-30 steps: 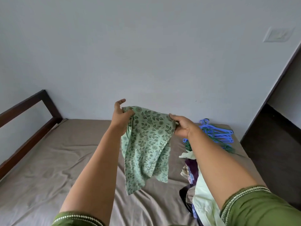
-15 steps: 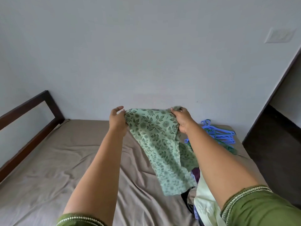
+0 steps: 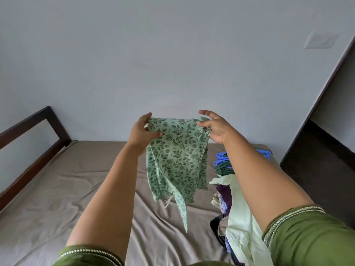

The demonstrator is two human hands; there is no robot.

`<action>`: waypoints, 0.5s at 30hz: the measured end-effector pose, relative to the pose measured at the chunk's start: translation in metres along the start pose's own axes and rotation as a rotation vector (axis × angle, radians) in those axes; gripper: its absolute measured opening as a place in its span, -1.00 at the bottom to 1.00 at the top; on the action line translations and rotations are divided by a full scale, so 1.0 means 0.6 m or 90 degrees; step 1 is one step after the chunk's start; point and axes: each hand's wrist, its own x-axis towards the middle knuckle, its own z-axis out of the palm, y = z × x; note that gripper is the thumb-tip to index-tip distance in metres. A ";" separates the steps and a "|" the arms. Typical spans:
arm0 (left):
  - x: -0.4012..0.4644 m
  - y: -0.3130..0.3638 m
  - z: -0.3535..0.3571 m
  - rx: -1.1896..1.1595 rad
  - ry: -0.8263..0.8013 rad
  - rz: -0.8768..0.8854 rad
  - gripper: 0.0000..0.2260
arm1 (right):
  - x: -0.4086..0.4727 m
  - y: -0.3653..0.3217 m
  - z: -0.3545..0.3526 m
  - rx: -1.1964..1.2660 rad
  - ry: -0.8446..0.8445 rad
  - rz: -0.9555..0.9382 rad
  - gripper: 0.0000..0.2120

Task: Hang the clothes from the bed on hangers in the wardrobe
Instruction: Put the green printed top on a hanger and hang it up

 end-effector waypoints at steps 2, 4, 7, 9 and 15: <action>0.006 0.005 -0.001 0.104 -0.014 0.023 -0.28 | -0.003 0.006 -0.007 0.036 -0.070 0.020 -0.53; 0.015 0.005 -0.007 0.162 -0.013 0.007 -0.37 | -0.002 0.017 -0.014 0.123 -0.136 0.025 -0.48; 0.018 0.007 -0.015 0.117 -0.017 -0.050 -0.72 | 0.002 0.029 -0.011 0.118 -0.107 0.027 -0.57; 0.012 0.002 -0.017 0.011 -0.023 -0.052 -0.87 | 0.003 0.036 -0.002 0.063 -0.077 0.025 -0.66; -0.004 -0.038 -0.028 -0.198 -0.061 -0.054 -0.53 | 0.013 0.026 -0.001 0.120 -0.015 -0.029 -0.71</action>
